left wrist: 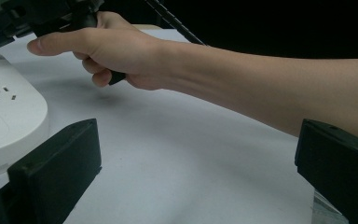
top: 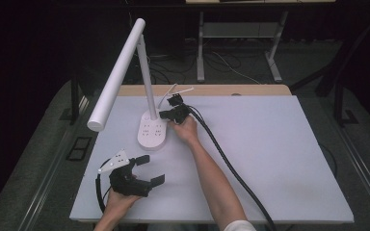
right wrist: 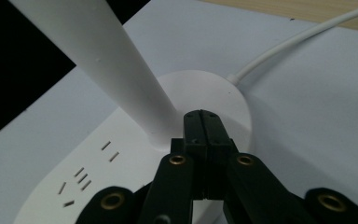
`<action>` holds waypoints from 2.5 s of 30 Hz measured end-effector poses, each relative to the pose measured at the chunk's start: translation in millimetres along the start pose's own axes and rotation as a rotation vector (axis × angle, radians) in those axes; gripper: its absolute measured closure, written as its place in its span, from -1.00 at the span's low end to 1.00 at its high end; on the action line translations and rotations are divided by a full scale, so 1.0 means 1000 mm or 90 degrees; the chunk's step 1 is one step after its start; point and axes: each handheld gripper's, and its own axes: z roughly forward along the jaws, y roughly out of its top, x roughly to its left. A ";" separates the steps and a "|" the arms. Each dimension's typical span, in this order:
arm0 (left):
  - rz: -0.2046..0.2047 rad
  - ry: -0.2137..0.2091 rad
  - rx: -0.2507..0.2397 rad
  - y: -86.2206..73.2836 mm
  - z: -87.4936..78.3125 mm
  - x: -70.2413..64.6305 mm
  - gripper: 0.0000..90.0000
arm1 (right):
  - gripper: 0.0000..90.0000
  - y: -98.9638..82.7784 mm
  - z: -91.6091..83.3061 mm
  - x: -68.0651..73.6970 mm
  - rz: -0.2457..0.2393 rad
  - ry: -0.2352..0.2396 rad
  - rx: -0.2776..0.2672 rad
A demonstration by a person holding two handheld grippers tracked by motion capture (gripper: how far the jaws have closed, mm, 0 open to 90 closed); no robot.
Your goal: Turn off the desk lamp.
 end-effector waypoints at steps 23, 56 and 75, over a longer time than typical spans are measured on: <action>0.000 0.000 -0.002 0.000 -0.001 0.001 -1.00 | 1.00 0.000 0.000 0.003 0.003 -0.013 -0.007; -0.002 0.000 0.000 0.000 -0.001 0.002 -1.00 | 1.00 0.006 -0.020 0.006 -0.002 -0.025 -0.036; 0.000 0.004 0.002 0.000 -0.001 0.002 -1.00 | 0.73 0.005 -0.088 -0.006 -0.045 -0.021 -0.038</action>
